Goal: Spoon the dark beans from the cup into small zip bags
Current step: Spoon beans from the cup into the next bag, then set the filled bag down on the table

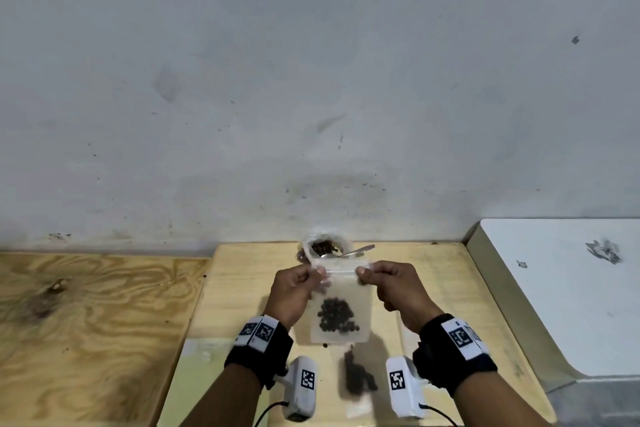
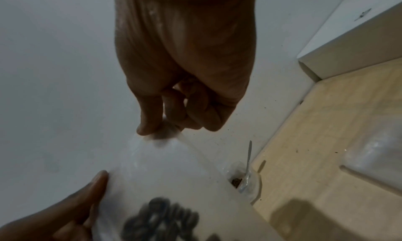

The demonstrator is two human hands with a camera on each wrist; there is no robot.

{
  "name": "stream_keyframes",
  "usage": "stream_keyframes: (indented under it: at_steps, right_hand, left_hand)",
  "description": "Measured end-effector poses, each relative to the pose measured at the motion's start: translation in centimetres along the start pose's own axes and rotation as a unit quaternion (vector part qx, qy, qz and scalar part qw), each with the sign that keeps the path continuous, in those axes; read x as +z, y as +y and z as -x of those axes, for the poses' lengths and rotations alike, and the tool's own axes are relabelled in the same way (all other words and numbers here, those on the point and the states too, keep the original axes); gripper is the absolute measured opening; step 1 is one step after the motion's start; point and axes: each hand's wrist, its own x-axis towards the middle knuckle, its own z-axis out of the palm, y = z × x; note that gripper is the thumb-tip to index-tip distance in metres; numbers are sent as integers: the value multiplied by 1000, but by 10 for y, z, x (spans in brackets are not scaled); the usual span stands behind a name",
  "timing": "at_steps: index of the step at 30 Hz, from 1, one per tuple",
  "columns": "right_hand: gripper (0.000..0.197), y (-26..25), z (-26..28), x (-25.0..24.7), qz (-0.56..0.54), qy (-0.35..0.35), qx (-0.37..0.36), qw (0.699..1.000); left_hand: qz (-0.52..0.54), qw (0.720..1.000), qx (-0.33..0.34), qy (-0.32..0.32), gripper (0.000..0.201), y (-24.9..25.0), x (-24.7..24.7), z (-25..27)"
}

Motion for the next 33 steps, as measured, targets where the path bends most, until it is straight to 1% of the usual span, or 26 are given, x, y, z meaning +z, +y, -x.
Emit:
stream_keyframes:
  at_steps: [3,6,8,9,11,12,13,14,16,17,19,21,23,25,26,28,30,32,33]
  right_hand:
    - [21,6,6,-3,-12,-3,9,1000]
    - [19,10,13,-1,-15,27,-7,999]
    - [21,14,20,-3,-25,26,-28,999]
    - [23,18,22,-4,-17,8,-34,999]
    - [18,31,27,-4,67,-42,-32,996]
    - [13,42,28,-5,111,-57,-18,992]
    - [10,52,28,-6,134,-58,-2,989]
    - [13,62,28,-7,138,-46,20,989]
    - [20,84,25,-10,131,-2,64,989]
    - [22,93,24,-11,140,10,81,987]
    - [25,113,22,-11,193,1,102,976]
    - [24,132,17,-10,255,-7,111,961]
    - [23,145,11,-10,305,-11,130,944]
    - [26,153,6,-8,372,-25,136,918]
    - [31,157,3,-7,405,-23,132,904]
    - [43,162,-2,-3,442,-19,124,888]
    - [47,163,-6,0,462,-29,124,878]
    - [48,165,-7,0,476,-46,140,867]
    - [49,165,-7,-2,476,-50,148,866]
  left_hand:
    - [-16,1000,17,-7,21,1,4,7]
    - [-23,1000,15,7,23,0,9,8]
    - [11,999,-19,31,24,-5,10,7]
    - [34,997,-44,49,24,-8,10,6]
    - [52,992,-88,72,25,-19,8,3]
    - [47,990,-111,70,23,-27,8,1]
    - [29,989,-131,59,17,-32,8,3]
    - [30,988,-148,38,14,-40,7,6]
    - [16,984,-176,-6,45,-57,6,14]
    - [2,981,-193,-25,51,-63,6,19]
    - [-41,970,-228,-68,43,-79,6,26]
    - [-95,954,-270,-92,31,-98,6,27]
    - [-90,935,-323,-114,25,-114,8,26]
    - [-129,923,-330,-148,21,-127,9,22]
    - [-135,919,-336,-157,22,-133,10,17]
    - [-180,913,-318,-183,31,-140,10,8]
    - [-210,901,-320,-205,42,-144,12,1]
    - [-270,877,-319,-235,42,-145,13,-6]
    - [-322,862,-298,-253,38,-145,12,-10]
